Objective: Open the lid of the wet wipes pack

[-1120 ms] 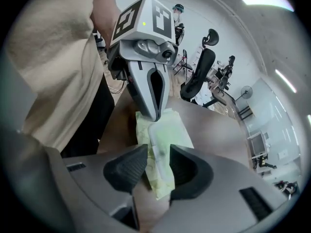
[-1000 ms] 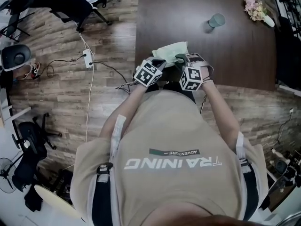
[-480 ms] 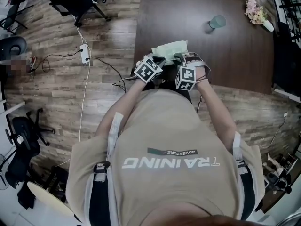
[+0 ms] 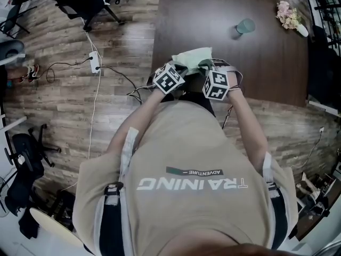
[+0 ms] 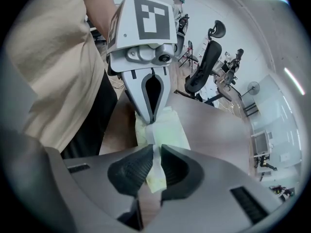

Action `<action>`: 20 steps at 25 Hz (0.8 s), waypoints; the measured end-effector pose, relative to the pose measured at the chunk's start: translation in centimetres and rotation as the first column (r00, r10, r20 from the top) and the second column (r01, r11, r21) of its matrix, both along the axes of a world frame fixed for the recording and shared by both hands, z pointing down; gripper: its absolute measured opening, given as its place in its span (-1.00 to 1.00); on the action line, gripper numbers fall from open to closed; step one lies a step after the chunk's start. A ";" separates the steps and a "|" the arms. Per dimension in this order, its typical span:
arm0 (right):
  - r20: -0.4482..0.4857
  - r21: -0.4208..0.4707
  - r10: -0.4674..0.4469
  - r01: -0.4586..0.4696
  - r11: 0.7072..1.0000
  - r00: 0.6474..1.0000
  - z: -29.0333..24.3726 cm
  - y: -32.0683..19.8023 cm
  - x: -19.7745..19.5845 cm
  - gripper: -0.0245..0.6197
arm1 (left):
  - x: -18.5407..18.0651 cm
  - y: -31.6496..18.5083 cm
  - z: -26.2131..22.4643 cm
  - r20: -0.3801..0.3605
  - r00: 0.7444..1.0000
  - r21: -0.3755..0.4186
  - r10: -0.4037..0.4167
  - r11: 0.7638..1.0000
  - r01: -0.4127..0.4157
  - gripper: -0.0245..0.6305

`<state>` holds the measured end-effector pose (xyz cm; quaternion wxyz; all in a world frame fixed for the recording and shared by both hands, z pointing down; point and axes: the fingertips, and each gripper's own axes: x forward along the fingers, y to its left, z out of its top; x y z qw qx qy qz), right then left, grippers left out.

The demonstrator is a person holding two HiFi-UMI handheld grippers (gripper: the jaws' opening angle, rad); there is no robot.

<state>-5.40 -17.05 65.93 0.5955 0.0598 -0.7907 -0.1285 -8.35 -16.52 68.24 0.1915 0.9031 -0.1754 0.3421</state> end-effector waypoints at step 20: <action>0.181 -0.010 0.156 -0.157 0.988 0.971 -4.7 -4.9 -1.2 -0.81 | 0.0 -0.1 -0.2 -0.086 0.992 -0.151 0.088 0.983 -0.101 -0.90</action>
